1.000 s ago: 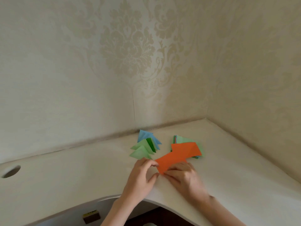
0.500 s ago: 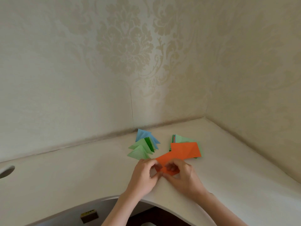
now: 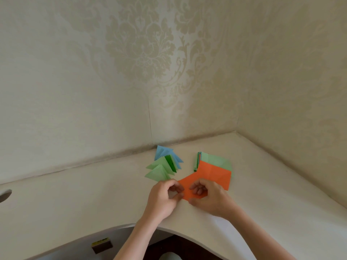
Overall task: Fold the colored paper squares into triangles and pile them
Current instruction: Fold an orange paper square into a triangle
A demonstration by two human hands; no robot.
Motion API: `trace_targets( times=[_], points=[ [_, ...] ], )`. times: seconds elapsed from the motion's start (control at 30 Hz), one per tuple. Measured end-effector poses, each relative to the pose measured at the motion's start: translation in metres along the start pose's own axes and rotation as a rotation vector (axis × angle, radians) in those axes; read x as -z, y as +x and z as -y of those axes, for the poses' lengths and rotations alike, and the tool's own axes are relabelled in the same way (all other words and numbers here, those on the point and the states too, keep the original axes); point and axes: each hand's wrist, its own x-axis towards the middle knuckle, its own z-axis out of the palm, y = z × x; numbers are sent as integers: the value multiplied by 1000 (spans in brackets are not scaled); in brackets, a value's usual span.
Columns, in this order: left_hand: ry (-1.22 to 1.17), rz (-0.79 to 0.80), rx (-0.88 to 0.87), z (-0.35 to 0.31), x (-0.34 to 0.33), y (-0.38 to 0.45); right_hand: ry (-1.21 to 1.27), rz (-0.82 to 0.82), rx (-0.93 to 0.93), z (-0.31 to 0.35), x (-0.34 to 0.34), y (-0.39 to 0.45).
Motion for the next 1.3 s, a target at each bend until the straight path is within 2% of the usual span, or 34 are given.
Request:
trace_targets(
  times=[0.2,0.3,0.53,0.63,0.8,0.97,1.13,1.3],
  points=[
    [-10,-109,-87,6,4,-12,-52,-157,152,-1,-16,-6],
    [42,-79,-118,4,5,-14,-107,-180,208,-5,-20,-7],
    [139,-103,-254,11,-2,-9,-143,-44,360,-6,-1,-14],
    [126,-45,-252,14,-4,-7,-119,-19,365,-10,9,-18],
    [126,-3,-278,13,-5,-5,-70,-121,325,-18,11,-19],
    [89,-22,-292,10,-3,-6,-78,-135,344,-22,6,-20],
    [50,-88,-221,6,-1,-10,-132,-130,384,-19,-2,-16],
    [67,-145,-162,7,-2,-10,-135,-246,309,-18,-12,-13]
  ],
)
